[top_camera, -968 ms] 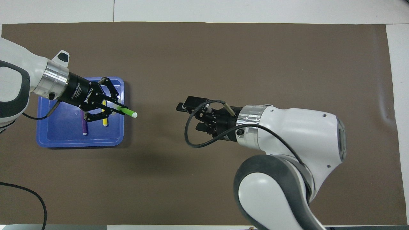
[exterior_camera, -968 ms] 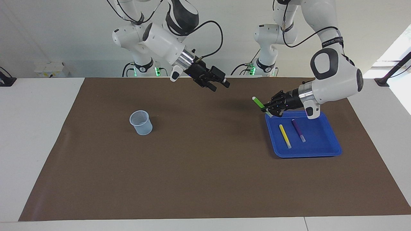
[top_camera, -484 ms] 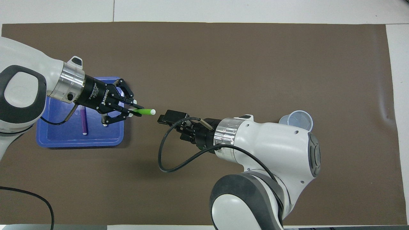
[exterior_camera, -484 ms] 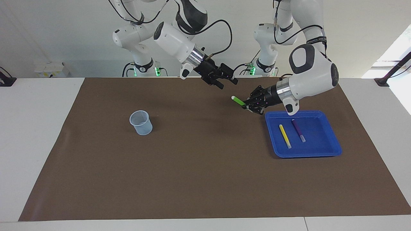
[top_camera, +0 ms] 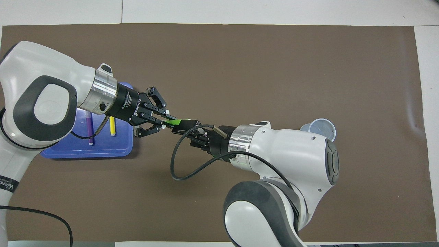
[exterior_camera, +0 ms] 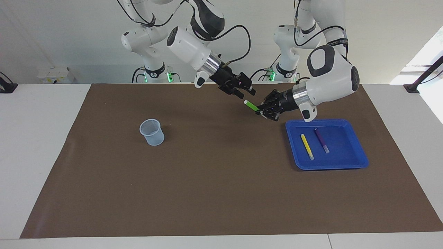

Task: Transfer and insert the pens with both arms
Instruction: 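Grasp the green pen with the right gripper and open the left gripper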

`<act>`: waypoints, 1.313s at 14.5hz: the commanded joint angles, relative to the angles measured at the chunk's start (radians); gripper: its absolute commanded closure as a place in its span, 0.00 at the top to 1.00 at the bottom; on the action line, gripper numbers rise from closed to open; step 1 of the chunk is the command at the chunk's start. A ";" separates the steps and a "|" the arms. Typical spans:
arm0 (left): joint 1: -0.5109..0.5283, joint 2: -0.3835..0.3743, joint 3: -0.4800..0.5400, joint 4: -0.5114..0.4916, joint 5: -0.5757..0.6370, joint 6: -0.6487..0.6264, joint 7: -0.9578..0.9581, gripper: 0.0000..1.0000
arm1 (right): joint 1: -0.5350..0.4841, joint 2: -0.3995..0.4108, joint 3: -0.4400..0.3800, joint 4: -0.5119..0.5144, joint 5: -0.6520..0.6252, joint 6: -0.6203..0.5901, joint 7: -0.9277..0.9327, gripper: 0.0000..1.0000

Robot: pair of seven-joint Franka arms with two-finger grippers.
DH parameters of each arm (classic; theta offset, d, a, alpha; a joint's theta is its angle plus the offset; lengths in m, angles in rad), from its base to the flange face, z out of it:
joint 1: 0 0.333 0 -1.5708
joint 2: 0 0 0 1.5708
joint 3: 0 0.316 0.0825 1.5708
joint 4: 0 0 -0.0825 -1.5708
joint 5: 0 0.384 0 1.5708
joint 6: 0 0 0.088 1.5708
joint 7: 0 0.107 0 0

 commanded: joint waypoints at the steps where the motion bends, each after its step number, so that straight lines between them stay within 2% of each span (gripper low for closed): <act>1: -0.025 -0.043 0.011 -0.048 -0.021 -0.019 0.040 0.00 | -0.019 0.017 0.003 0.009 0.001 0.052 -0.023 0.65; 7: -0.025 -0.046 0.011 -0.050 -0.026 -0.018 0.040 0.00 | -0.016 0.020 0.003 0.021 0.001 0.054 -0.022 0.59; 9: -0.024 -0.046 0.012 -0.050 -0.030 -0.018 0.042 0.00 | -0.018 0.020 0.003 0.021 0.001 0.053 -0.022 0.54; 16: -0.022 -0.047 0.012 -0.048 -0.034 -0.016 0.040 0.00 | -0.008 0.018 0.003 0.021 -0.001 0.051 -0.023 0.50; 18: -0.022 -0.047 0.012 -0.048 -0.040 -0.016 0.040 0.00 | -0.008 0.018 0.003 0.021 -0.001 0.051 -0.023 0.44; 19: -0.022 -0.047 0.012 -0.048 -0.041 -0.016 0.040 0.00 | -0.008 0.018 0.003 0.021 -0.001 0.051 -0.023 0.37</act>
